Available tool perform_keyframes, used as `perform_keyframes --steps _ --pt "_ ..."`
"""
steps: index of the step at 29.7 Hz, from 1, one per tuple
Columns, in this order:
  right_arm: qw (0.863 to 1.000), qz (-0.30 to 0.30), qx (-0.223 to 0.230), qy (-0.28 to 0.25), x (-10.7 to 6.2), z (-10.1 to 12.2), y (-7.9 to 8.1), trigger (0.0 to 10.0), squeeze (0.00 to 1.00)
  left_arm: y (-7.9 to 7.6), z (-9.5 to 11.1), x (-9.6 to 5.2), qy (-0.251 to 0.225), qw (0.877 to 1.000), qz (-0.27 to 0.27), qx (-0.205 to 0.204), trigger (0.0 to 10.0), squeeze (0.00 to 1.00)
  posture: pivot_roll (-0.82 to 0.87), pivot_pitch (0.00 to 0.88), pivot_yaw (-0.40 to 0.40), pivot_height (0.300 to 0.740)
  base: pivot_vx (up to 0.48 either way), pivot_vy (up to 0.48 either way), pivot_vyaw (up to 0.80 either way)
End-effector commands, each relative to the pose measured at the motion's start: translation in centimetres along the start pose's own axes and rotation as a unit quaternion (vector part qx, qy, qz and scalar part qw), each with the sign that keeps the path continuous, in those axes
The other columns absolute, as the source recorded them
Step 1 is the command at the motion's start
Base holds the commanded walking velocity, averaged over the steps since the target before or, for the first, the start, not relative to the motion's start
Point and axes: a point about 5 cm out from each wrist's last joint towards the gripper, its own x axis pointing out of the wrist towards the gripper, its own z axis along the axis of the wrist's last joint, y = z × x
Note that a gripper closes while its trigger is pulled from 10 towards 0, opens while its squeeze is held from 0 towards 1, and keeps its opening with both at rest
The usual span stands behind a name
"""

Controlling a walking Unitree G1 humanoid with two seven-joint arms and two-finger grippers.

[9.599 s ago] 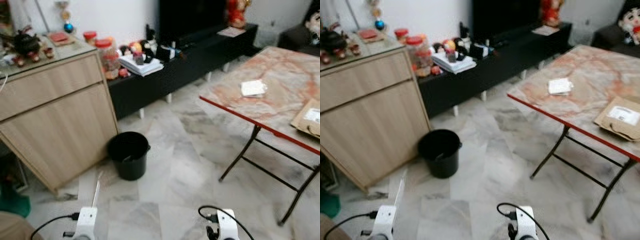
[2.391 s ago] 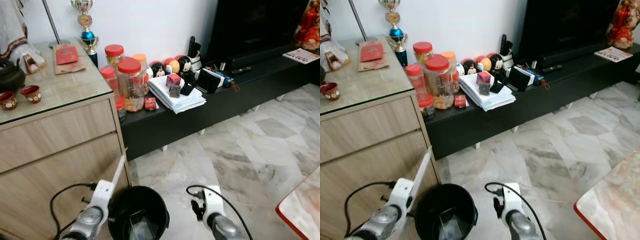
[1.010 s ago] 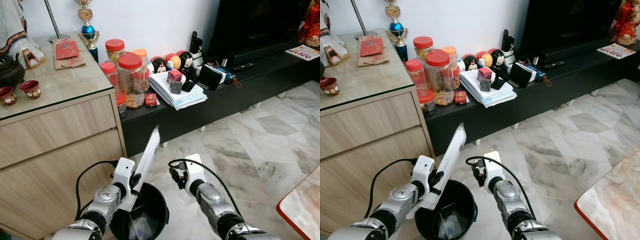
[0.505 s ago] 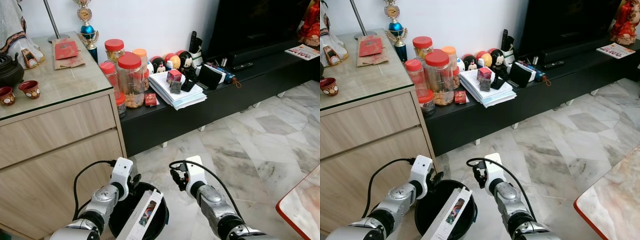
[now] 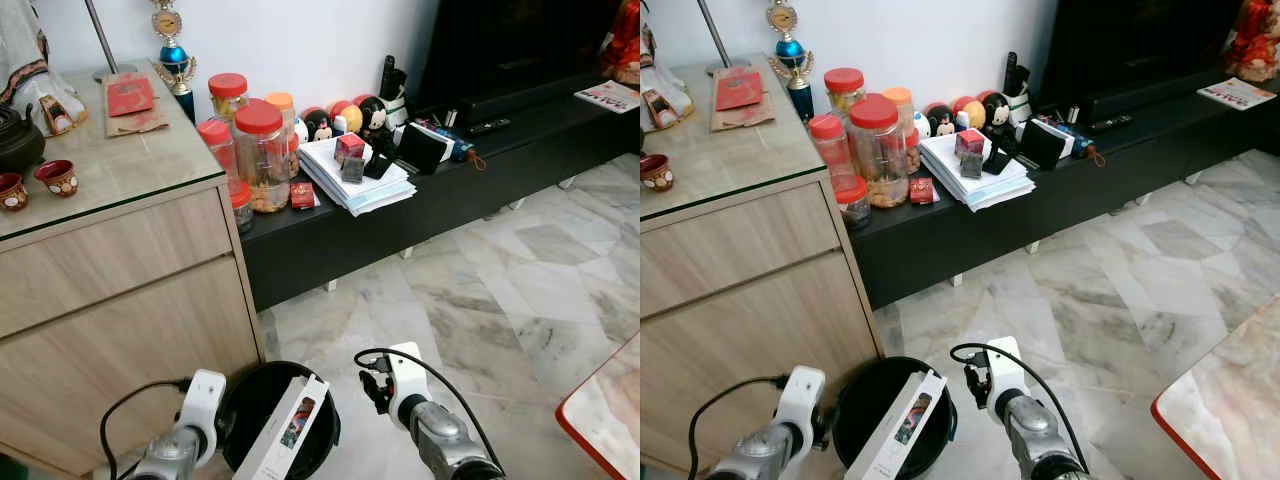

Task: Picking trash to rubbish bin

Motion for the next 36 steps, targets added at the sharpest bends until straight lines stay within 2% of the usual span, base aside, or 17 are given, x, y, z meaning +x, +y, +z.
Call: perform_keyframes --steps 1,2,4,5,7,11,14,19,20,30,36 --pt "1.000 -0.009 0.007 0.008 0.0 -0.2 -0.2 10.0 0.00 0.2 -0.8 -0.2 0.022 1.000 0.006 0.006 10.0 0.00 -0.01 0.019 -0.012 0.740 0.000 0.000 0.00" --pt "1.000 -0.017 0.006 0.020 -0.2 -0.7 -0.4 10.0 0.00 0.2 -1.9 -0.4 0.040 0.999 0.014 -0.003 10.0 0.00 -0.01 0.012 -0.011 0.740 0.000 0.000 0.00" --pt "1.000 -0.019 0.006 0.023 -0.3 -1.0 -0.4 10.0 0.00 0.2 -2.3 -0.5 0.047 0.999 0.018 -0.007 10.0 0.00 -0.01 0.012 -0.011 0.740 0.000 0.000 0.00" --pt "0.999 -0.028 0.008 0.038 -0.5 -1.8 -0.6 10.0 0.00 0.2 -3.7 -0.9 0.074 0.997 0.027 -0.012 10.0 0.00 -0.01 0.005 -0.012 0.740 0.000 0.000 0.00" --pt "0.998 -0.041 0.013 0.052 -0.9 -2.7 -1.0 10.0 0.00 0.3 -5.3 -1.4 0.099 0.994 0.037 -0.021 10.0 0.00 -0.01 0.001 -0.010 0.740 0.000 0.000 0.00" --pt "0.996 -0.057 0.012 0.070 -1.4 -4.0 -1.3 10.0 0.00 0.5 -6.8 -2.1 0.118 0.991 0.054 -0.032 10.0 0.00 -0.01 0.001 -0.010 0.740 0.000 0.000 0.00" --pt "0.994 -0.068 0.024 0.086 -2.1 -5.4 -1.5 10.0 0.00 1.2 -7.6 -2.6 0.127 0.989 0.072 -0.025 10.0 0.00 -0.01 0.000 -0.010 0.740 0.000 0.000 0.00" --pt "0.991 -0.083 0.038 0.094 -2.7 -6.5 -1.8 10.0 0.00 1.8 -7.6 -2.8 0.118 0.987 0.095 -0.045 10.0 0.00 -0.01 0.000 -0.012 0.740 0.000 0.000 0.00" --pt "0.991 -0.088 0.052 0.090 -2.8 -6.7 -1.9 10.0 0.00 2.0 -7.3 -2.7 0.110 0.987 0.103 -0.048 10.0 0.00 -0.01 0.000 -0.012 0.740 0.000 0.000 0.00" --pt "0.989 -0.084 0.080 0.096 -3.1 -7.5 -1.6 10.0 0.00 2.9 -5.3 -2.2 0.066 0.986 0.146 -0.040 10.0 0.00 -0.02 0.000 -0.010 0.740 0.000 0.000 0.00" --pt "0.988 -0.081 0.087 0.102 -3.1 -7.8 -1.2 10.0 0.00 3.1 -4.8 -2.1 0.051 0.987 0.147 -0.051 10.0 0.00 -0.02 0.000 -0.010 0.740 0.000 0.000 0.00"
